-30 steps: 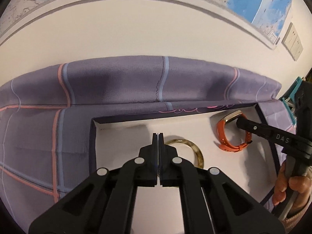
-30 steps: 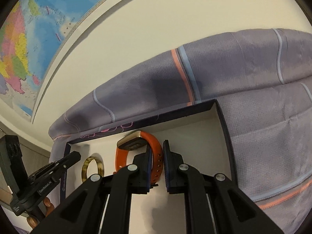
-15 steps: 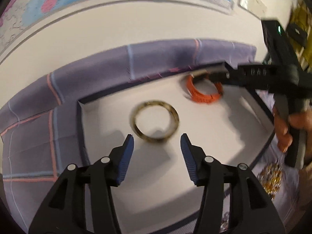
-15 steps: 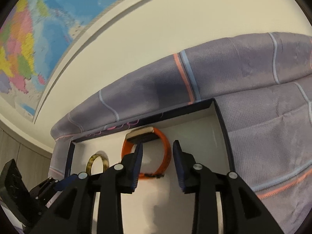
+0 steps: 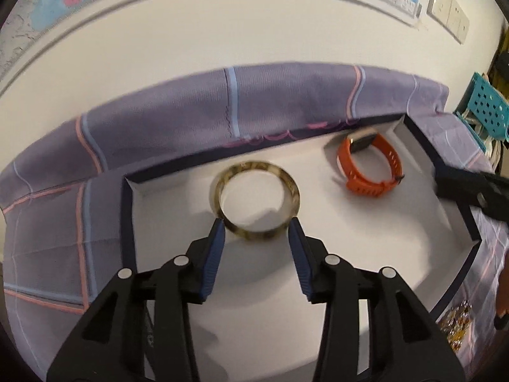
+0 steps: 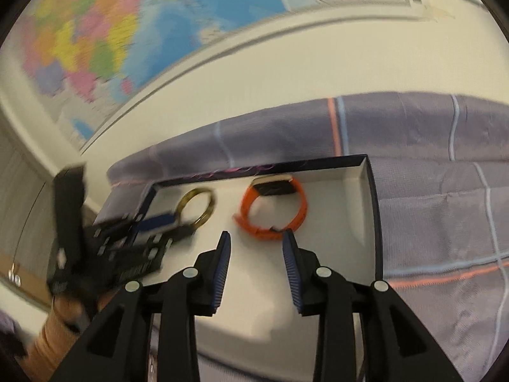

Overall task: Organize jewelry
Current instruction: 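Withdraw both tools from the box and move the right tool over the amber beaded necklace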

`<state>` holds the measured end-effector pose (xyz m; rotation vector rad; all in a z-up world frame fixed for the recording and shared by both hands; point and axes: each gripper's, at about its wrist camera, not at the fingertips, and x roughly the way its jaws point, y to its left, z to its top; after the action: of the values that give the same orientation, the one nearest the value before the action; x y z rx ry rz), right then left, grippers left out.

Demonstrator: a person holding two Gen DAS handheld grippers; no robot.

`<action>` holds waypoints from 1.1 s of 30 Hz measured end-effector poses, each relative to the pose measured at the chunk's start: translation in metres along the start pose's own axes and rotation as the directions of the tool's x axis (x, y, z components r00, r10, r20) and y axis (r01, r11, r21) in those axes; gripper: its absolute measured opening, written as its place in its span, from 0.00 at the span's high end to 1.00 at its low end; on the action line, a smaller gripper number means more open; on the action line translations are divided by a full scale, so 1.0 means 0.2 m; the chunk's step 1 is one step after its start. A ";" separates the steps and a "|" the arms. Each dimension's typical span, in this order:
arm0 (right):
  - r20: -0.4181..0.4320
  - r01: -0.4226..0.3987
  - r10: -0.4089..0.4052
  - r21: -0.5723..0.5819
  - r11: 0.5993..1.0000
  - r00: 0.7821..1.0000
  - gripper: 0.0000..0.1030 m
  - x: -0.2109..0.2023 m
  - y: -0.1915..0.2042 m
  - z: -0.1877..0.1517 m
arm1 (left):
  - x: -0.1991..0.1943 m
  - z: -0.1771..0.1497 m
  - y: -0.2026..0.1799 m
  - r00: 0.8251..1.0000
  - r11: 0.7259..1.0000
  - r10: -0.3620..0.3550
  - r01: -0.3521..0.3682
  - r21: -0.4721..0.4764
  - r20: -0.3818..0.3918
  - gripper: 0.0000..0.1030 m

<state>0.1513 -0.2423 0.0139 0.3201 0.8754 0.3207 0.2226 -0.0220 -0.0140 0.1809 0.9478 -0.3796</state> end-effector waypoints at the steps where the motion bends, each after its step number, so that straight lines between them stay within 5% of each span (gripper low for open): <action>1: 0.003 -0.004 0.004 -0.031 1.000 1.000 0.62 -0.04 0.02 -0.02 | -0.02 0.00 -0.01 1.000 1.000 -0.003 0.003 0.001 0.008 0.61; 9: -0.074 -0.061 0.040 -0.305 0.950 0.996 0.57 -0.27 0.19 -0.38 | -0.34 -0.20 -0.07 0.992 0.999 -0.042 0.040 0.026 0.115 0.52; 11: -0.099 -0.042 0.007 -0.354 0.934 0.995 0.61 -0.28 0.21 -0.47 | -0.41 -0.27 -0.10 0.991 0.998 -0.044 0.038 0.043 0.129 0.50; 13: -0.147 -0.058 0.006 -0.354 0.933 0.989 0.80 -0.26 0.21 -0.55 | -0.46 -0.35 -0.13 0.990 0.998 -0.042 0.034 0.059 0.136 0.49; 15: -0.164 -0.046 -0.013 -0.347 0.937 0.986 0.82 -0.24 0.19 -0.59 | -0.50 -0.43 -0.17 0.989 0.996 -0.047 0.036 0.077 0.140 0.48; 18: -0.167 -0.058 0.004 -0.322 0.945 0.986 0.81 -0.22 0.19 -0.61 | -0.54 -0.53 -0.23 0.989 0.995 -0.050 0.037 0.093 0.142 0.47; 21: -0.163 -0.033 -0.023 -0.330 0.944 0.986 0.63 -0.21 0.19 -0.62 | -0.56 -0.63 -0.28 0.988 0.994 -0.062 0.049 0.095 0.140 0.45; 25: -0.169 -0.014 -0.051 -0.363 0.932 0.984 0.63 -0.15 0.21 -0.65 | -0.55 -0.72 -0.28 0.990 0.995 -0.078 0.070 0.074 0.113 0.45; 33: -0.122 -0.010 -0.038 -0.367 0.930 0.992 0.91 -0.20 0.23 -0.66 | -0.55 -0.79 -0.22 0.993 0.997 -0.074 0.073 0.018 0.091 0.45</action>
<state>0.0178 -0.1985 -0.0196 -0.0564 0.9222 0.4875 0.0278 0.0126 -0.0145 0.1413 0.8635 -0.4595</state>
